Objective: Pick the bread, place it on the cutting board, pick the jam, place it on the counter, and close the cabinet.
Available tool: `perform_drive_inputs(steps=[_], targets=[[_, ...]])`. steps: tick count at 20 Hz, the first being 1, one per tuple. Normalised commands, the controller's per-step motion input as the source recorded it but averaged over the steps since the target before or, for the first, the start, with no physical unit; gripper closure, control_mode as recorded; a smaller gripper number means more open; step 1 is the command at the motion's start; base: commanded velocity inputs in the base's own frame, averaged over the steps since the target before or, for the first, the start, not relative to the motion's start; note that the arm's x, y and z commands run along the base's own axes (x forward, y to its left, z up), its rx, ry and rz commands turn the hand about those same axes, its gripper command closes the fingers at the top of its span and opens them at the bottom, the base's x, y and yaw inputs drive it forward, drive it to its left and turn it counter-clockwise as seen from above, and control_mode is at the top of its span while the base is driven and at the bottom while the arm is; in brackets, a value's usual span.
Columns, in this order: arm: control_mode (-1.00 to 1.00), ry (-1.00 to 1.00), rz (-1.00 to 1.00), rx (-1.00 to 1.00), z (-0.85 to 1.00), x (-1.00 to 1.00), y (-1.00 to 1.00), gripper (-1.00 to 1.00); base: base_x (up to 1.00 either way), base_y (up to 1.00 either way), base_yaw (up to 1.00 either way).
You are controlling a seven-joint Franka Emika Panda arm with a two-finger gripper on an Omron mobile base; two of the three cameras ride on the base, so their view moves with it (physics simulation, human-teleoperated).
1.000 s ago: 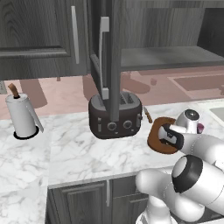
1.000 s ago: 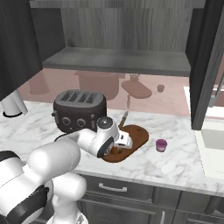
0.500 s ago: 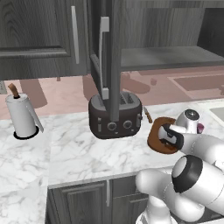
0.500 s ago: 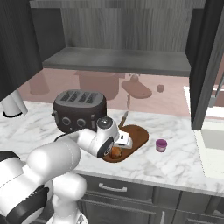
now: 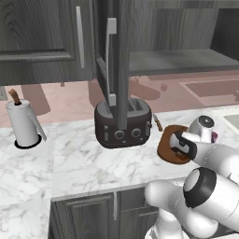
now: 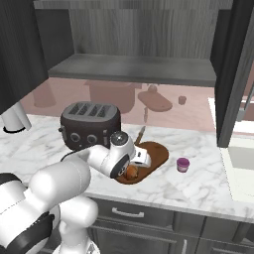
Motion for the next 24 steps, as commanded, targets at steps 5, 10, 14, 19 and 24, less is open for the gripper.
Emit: perform_drive_inputs(steps=[5,10,14,19,24], targets=[[-1.00,-0.12,0.00,0.00,0.43,0.00,-0.11,-1.00,0.00,0.00,0.00],[-1.00,-0.17,0.00,0.00,0.43,0.00,-0.09,-1.00,0.00,0.00,0.00],[-1.00,-0.17,0.00,0.00,0.37,-0.01,-0.02,-1.00,0.00,0.00,0.00],[-1.00,-0.14,0.00,0.00,0.39,-0.14,-0.03,-1.00,0.00,0.00,0.00],[-1.00,-0.13,0.00,0.00,0.33,-0.10,0.00,-1.00,0.00,0.00,0.00]])
